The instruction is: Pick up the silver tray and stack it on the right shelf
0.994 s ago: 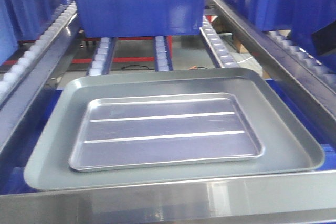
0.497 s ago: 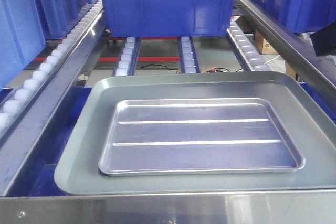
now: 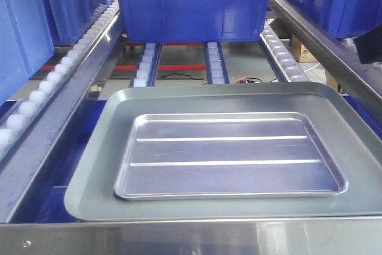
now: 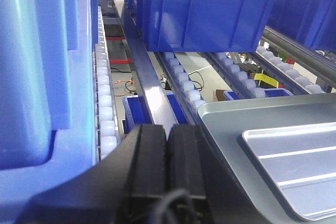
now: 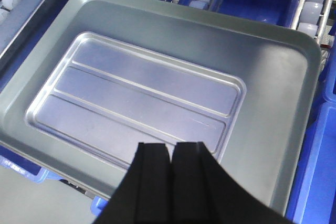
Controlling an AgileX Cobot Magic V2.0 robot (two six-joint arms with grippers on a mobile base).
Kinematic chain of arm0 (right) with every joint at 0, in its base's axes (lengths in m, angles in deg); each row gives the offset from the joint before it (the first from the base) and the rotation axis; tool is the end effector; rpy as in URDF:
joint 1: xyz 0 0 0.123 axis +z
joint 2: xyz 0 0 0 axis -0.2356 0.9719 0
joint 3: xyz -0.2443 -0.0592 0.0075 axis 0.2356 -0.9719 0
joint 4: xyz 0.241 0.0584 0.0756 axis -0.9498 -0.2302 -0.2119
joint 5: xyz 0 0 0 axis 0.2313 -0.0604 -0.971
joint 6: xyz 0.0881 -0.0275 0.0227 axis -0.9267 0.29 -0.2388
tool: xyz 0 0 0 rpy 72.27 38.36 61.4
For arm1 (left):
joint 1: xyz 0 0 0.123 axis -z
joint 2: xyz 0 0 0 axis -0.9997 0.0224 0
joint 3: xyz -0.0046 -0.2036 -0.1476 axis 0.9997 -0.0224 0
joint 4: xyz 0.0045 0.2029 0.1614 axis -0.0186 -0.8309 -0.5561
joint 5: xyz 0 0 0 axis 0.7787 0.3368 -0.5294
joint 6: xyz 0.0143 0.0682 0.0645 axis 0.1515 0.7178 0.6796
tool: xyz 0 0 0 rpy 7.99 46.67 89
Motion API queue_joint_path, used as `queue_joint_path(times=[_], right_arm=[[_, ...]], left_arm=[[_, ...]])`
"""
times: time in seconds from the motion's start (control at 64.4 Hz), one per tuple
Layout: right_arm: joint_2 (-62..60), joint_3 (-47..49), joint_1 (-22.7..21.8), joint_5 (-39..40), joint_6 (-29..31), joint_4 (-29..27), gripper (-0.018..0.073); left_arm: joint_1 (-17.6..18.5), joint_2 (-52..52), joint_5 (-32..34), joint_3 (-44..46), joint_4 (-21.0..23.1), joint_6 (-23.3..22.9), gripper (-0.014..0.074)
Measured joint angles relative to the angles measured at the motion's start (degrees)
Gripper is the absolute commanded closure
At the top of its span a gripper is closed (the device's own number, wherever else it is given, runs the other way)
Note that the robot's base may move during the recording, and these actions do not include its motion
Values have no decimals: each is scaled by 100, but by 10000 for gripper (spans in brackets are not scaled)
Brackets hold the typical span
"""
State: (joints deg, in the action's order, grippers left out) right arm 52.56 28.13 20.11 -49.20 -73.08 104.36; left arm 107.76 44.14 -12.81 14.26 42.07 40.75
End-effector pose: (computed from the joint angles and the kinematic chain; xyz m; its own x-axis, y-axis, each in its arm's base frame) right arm 0.1657 0.0974 0.2461 -0.5099 -0.0742 -0.8570 -0.3637 0.9214 0.1366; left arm 0.0967 -0.0333 0.2032 0.0528 -0.0270 -0.9982 0.3272 0.9449 -0.0082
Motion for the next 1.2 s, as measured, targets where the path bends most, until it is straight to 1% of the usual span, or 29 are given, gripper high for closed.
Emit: queue_joint_path(times=[0.124, 0.233, 0.295, 0.326, 0.435, 0.466, 0.513, 0.575, 0.621, 0.683, 0.73, 0.792, 0.901, 1.196], right_arm=[[-575, -412, -14, 30, 0, 0, 507], [-1279, -811, -45, -30, 0, 0, 507], [-1654, -947, -200, -52, 0, -27, 507], [-1809, -1008, -374, -82, 0, -59, 507], [-2257, -1115, -1066, -162, 0, -133, 507], [-2391, -1127, -1319, -193, 0, -136, 507], [-2660, -1131, -1829, -222, 0, -150, 507], [-2962, -1131, -2255, -244, 0, -275, 507], [-3215, -1131, -2541, -254, 0, -476, 507], [-3561, -1131, -2880, -258, 0, -892, 507], [-3788, -1131, -3082, -267, 0, -1208, 507], [-3972, -1168, -3314, -267, 0, -1422, 507], [-4127, -1454, -3503, -233, 0, -1525, 507], [-4592, -2855, -3521, -268, 0, -1790, 507]], left_arm=[[-45, 0, 0, 0, 29, 0, 696], [-372, 0, 0, 0, 79, 0, 696], [-563, 0, 0, 0, 124, 0, 696], [-651, 0, 0, 0, 151, 0, 696], [-772, 0, 0, 0, 177, 0, 696], [-806, 0, 0, 0, 177, 0, 696], [-920, 0, 0, 0, 188, 0, 696], [-1042, 0, 0, 0, 209, 0, 696], [-1118, 0, 0, 0, 219, 0, 696], [-1176, 0, 0, 0, 232, 0, 696], [-1183, 0, 0, 0, 232, 0, 696], [-1188, 0, 0, 0, 232, 0, 696], [-1188, 0, 0, 0, 232, 0, 696], [-1198, 0, -4, 0, 232, 0, 696]])
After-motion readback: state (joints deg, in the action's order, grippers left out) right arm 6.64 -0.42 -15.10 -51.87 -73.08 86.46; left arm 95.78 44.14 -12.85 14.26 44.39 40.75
